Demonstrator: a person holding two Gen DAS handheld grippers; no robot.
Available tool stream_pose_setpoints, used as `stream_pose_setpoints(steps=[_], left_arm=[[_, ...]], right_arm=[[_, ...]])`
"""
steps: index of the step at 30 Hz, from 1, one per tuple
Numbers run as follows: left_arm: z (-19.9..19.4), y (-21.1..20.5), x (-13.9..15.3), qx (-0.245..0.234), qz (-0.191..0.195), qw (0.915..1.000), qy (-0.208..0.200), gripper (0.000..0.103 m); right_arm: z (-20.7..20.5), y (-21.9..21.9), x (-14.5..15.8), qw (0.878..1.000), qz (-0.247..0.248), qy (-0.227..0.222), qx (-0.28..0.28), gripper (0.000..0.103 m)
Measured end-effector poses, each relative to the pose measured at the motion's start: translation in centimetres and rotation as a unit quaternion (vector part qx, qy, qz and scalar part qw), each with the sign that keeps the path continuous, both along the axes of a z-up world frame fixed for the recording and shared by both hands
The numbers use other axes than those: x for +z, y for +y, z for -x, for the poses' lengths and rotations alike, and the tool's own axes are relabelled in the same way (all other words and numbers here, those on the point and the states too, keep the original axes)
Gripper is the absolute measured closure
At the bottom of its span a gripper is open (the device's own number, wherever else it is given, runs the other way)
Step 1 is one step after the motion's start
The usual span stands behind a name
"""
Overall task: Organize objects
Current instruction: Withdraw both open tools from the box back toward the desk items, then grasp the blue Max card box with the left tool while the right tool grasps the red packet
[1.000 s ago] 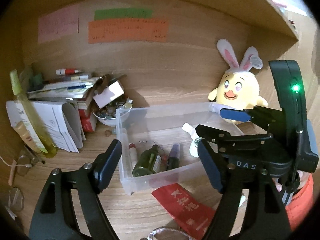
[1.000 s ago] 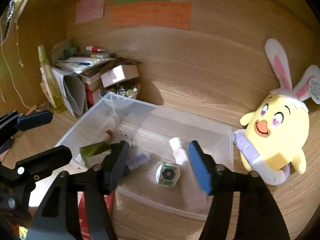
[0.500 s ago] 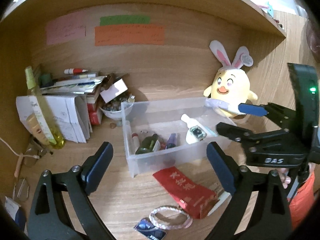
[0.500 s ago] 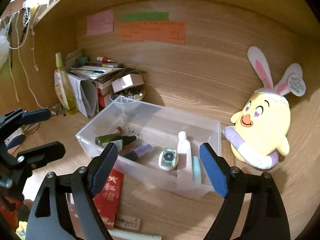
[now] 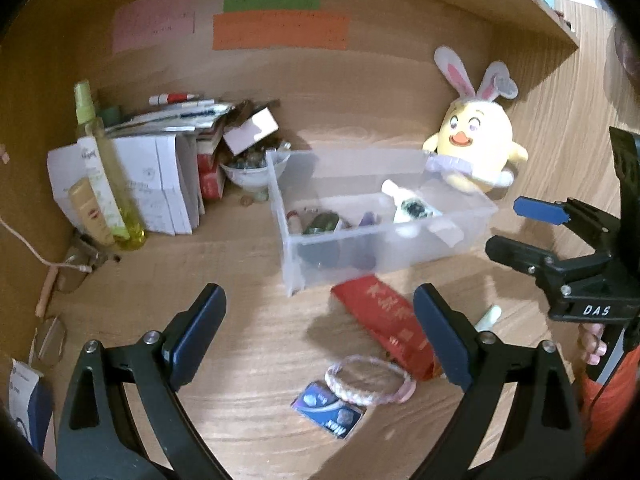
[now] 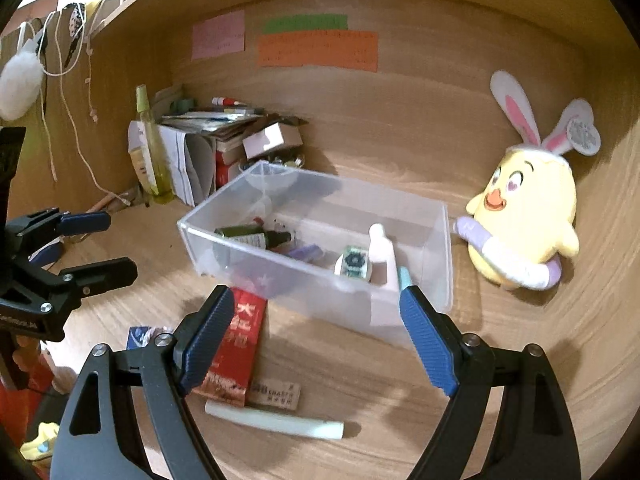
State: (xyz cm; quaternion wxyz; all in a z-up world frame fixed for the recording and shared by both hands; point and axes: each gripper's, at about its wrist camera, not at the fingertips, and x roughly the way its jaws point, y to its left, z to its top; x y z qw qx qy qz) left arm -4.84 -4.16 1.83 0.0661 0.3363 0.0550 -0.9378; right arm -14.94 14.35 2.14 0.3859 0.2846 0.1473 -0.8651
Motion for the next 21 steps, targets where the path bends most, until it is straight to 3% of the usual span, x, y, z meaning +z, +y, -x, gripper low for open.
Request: stream_pose_setpoints(steps=[6, 13, 21], left_arm=[[-0.8, -0.4, -2.1, 0.0, -0.001, 0.9996, -0.026, 0.007], [-1.7, -0.8, -5.3, 0.006, -0.027, 0.9973, -0.068, 0.007], [-2.5, 0.2, -7.0, -0.015, -0.03, 0.9951, -0.093, 0.007]], right_arm=[[-0.3, 0.4, -1.5, 1.0, -0.006, -0.018, -0.005, 0.02], [0.0, 0.8, -3.4, 0.998, -0.009, -0.054, -0.008, 0.02], [-1.5, -0.8, -5.4, 0.996, -0.017, -0.088, 0.027, 0.02]])
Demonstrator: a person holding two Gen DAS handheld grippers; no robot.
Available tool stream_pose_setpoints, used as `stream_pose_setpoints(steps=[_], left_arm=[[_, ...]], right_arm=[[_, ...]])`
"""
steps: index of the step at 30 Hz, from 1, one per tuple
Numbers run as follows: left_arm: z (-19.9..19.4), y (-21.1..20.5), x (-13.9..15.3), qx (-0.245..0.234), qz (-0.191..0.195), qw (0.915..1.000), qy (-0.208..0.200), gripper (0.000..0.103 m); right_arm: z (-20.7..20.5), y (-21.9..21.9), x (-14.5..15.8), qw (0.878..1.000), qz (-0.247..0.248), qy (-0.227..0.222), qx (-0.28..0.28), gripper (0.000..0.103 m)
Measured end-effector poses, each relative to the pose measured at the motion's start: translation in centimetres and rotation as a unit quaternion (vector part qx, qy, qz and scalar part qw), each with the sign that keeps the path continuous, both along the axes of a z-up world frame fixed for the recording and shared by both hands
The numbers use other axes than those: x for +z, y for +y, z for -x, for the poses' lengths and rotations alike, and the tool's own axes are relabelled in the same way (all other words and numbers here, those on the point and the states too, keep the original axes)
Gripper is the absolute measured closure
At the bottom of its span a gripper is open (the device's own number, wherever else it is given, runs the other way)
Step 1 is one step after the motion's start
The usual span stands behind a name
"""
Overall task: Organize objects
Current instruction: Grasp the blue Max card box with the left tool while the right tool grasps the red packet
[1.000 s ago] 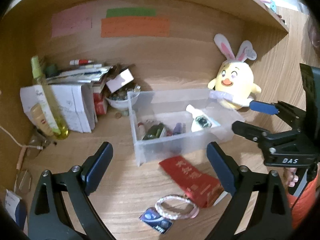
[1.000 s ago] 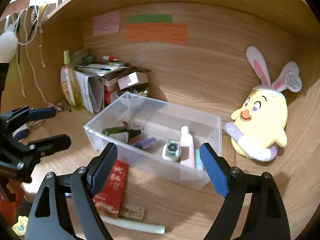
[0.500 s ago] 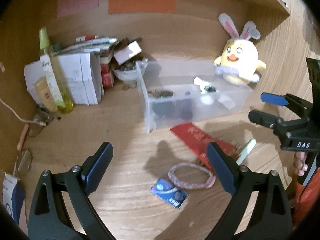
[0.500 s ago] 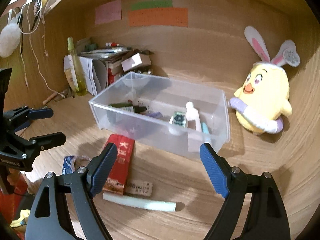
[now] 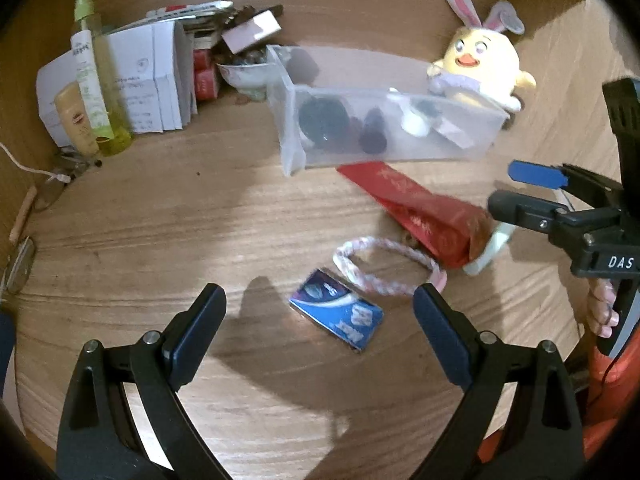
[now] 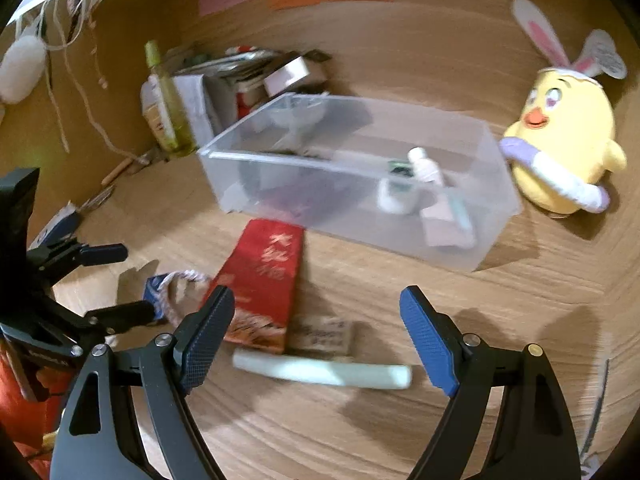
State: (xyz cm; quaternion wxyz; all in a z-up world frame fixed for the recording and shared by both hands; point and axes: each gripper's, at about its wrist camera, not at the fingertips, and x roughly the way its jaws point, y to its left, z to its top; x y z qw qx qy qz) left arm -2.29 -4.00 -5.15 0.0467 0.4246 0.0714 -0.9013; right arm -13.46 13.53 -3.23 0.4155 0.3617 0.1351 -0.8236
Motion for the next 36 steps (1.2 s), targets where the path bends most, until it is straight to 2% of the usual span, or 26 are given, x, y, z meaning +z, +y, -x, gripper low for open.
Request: stream_pose_setpoints(steps=[6, 8, 12, 19, 28, 29, 32, 36], left_arm=[[0.2, 0.3, -1.0, -0.006, 0.011, 0.9999, -0.007, 0.008], [0.2, 0.1, -1.2, -0.003, 0.013, 0.9999, -0.002, 0.011], [0.1, 0.4, -1.3, -0.002, 0.039, 0.9992, 0.005, 0.027], [0.2, 0.9, -1.1, -0.013, 0.042, 0.9989, 0.016, 0.05], [-0.3, 0.8, -1.1, -0.009, 0.038, 0.999, 0.022, 0.05], [-0.3, 0.7, -1.1, -0.007, 0.036, 0.9991, 0.023, 0.05], [-0.6, 0.0, -0.9, 0.005, 0.028, 0.9993, 0.025, 0.05], [-1.1, -0.7, -0.5, 0.019, 0.022, 0.999, 0.033, 0.05]], right_arm=[[-1.4, -1.6, -0.9, 0.999, -0.013, -0.004, 0.029, 0.02], [-1.4, -1.9, -1.0, 0.999, -0.01, -0.01, 0.033, 0.02], [-1.5, -2.3, -0.9, 0.999, -0.007, -0.019, 0.04, 0.02], [-2.1, -3.0, -1.3, 0.998, -0.01, -0.038, 0.055, 0.02], [-1.5, -3.8, -2.5, 0.998, -0.017, -0.049, 0.044, 0.023], [-1.5, -3.8, -2.5, 0.998, -0.016, -0.05, 0.046, 0.026], [-1.7, -3.8, -2.5, 0.998, -0.019, -0.045, 0.049, 0.044], [-1.6, -3.4, -2.4, 0.997, -0.01, -0.054, 0.05, 0.046]])
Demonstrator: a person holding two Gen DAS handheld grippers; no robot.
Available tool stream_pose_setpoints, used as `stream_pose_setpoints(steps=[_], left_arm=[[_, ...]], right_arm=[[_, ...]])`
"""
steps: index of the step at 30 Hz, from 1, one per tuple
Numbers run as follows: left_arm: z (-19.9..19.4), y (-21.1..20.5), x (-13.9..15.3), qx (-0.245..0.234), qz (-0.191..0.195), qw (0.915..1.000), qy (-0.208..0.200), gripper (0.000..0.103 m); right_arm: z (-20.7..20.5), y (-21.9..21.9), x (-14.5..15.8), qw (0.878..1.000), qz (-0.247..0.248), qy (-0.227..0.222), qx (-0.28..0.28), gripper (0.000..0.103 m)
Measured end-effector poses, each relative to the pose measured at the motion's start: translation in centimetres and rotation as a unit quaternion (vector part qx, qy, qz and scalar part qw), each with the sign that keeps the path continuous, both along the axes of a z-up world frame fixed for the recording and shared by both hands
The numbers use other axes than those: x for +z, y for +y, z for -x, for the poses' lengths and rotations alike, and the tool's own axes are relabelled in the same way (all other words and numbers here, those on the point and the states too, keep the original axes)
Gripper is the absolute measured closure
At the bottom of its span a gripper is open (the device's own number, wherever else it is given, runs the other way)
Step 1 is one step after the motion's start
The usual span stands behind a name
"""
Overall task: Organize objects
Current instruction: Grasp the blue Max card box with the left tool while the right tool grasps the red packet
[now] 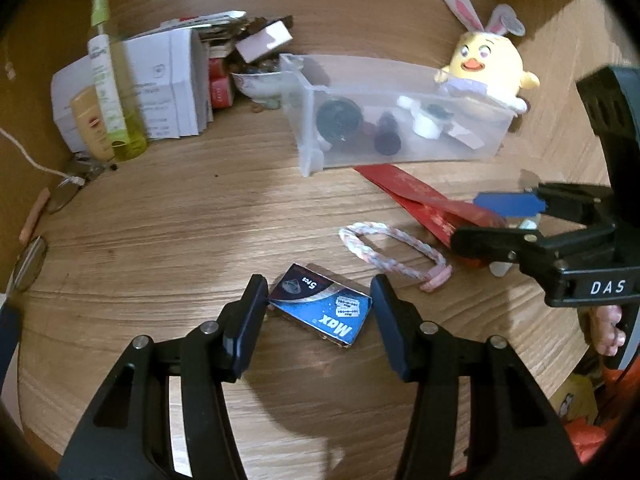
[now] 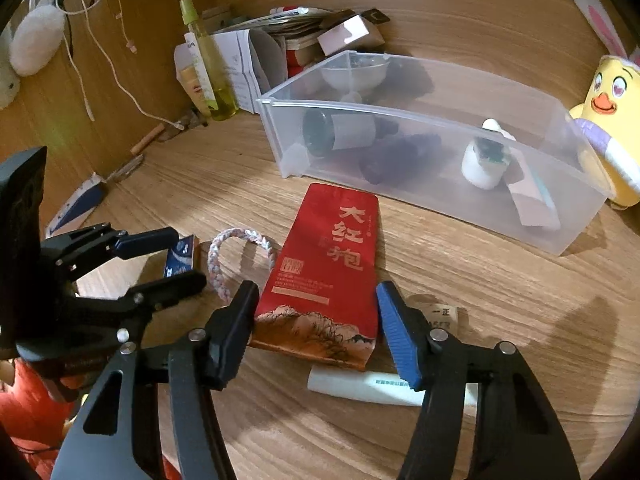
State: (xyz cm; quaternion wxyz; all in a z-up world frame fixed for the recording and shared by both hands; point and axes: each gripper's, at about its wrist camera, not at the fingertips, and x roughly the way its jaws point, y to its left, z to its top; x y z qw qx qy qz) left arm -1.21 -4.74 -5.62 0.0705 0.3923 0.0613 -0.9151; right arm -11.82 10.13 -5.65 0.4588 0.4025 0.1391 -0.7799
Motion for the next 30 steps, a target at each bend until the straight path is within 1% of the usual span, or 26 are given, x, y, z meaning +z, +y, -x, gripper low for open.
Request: stream_pose_setpoints(steps=[9, 21, 25, 30], left_arm=[[-0.6, -0.2, 1.6, 0.006, -0.003, 0.9996, 0.026, 0.05], [-0.6, 0.3, 3.4, 0.006, -0.007, 0.9987, 0.049, 0.05], [-0.4, 0.4, 4.4, 0.006, -0.007, 0.9981, 0.062, 0.05], [0.2, 0.2, 5.7, 0.006, -0.015, 0.9968, 0.078, 0.05]], right_arm=[[-0.8, 1.5, 1.3, 1.0, 0.018, 0.012, -0.003, 0.049], [-1.7, 3.5, 4.2, 0.997, 0.059, 0.041, -0.009, 0.05], [-2.1, 4.2, 5.3, 0.996, 0.071, 0.053, -0.009, 0.05], [-2.5, 4.8, 6.4, 0.994, 0.089, 0.067, -0.009, 0.05]])
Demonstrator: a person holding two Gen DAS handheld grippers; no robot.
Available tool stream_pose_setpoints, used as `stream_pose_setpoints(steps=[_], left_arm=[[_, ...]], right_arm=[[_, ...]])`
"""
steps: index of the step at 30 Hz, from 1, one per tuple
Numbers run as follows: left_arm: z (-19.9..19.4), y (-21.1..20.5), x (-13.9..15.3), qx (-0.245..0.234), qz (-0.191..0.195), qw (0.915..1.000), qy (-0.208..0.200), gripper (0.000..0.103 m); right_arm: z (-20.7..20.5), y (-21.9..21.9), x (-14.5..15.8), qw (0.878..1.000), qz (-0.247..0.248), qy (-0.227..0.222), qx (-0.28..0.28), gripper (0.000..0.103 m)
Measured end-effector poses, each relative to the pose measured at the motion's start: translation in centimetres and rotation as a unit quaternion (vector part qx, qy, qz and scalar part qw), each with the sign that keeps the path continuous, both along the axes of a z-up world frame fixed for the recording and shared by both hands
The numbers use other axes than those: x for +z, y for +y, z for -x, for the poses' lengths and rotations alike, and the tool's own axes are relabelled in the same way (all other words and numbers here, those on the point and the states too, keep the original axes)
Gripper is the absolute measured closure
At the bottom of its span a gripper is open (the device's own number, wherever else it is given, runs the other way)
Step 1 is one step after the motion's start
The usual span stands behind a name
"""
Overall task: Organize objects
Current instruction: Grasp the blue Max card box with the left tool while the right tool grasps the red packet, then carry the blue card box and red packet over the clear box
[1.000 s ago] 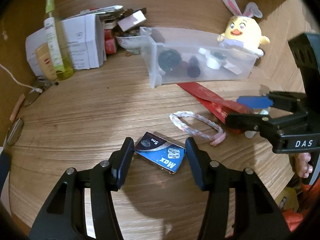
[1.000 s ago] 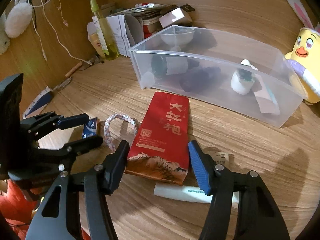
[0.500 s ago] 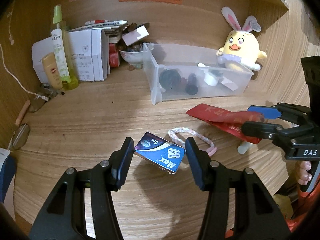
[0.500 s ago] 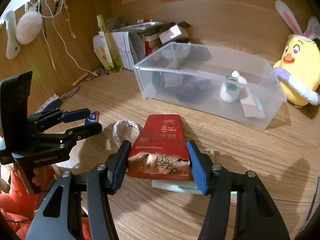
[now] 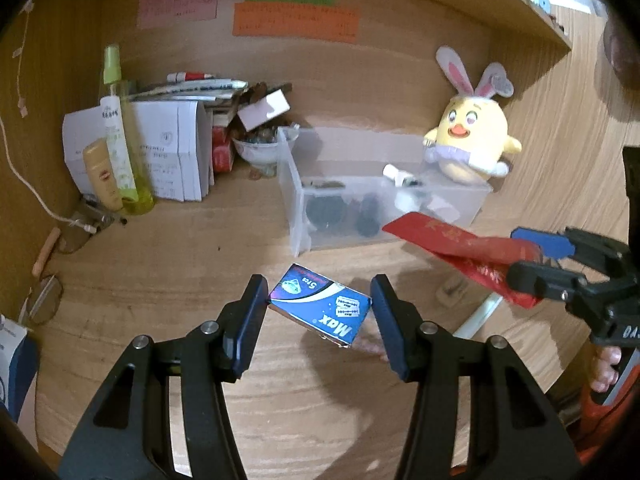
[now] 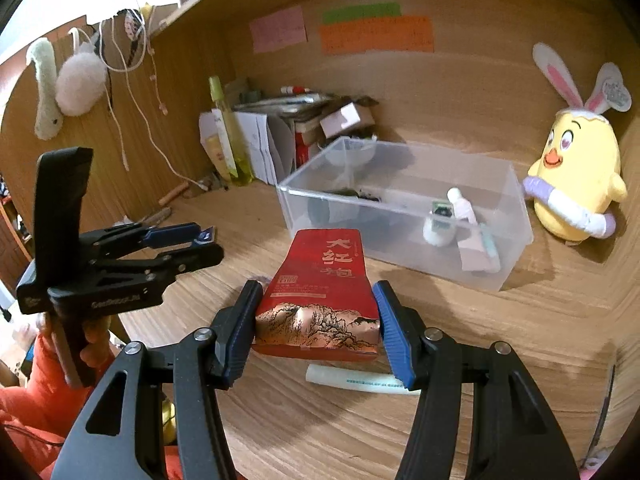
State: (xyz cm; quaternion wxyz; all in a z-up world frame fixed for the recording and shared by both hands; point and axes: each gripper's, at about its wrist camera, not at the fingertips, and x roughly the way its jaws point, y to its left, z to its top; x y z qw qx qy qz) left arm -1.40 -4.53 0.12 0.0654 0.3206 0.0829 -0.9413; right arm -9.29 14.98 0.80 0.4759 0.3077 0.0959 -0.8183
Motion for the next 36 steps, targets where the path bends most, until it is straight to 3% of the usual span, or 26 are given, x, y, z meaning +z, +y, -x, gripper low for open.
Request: stream_pose_setpoints(steps=[16, 36], left_arm=[[3.1, 0.9, 3.3, -0.016, -0.003, 0.9991, 0.039, 0.05], [8.3, 0.5, 5.4, -0.016, 0.007, 0.9983, 0.055, 0.05]], right_arm=[[1.3, 1.5, 3.9, 0.997, 0.045, 0.045, -0.034, 0.05], [9.1, 0.9, 6.0, 0.993, 0.048, 0.056, -0.097, 0.05]])
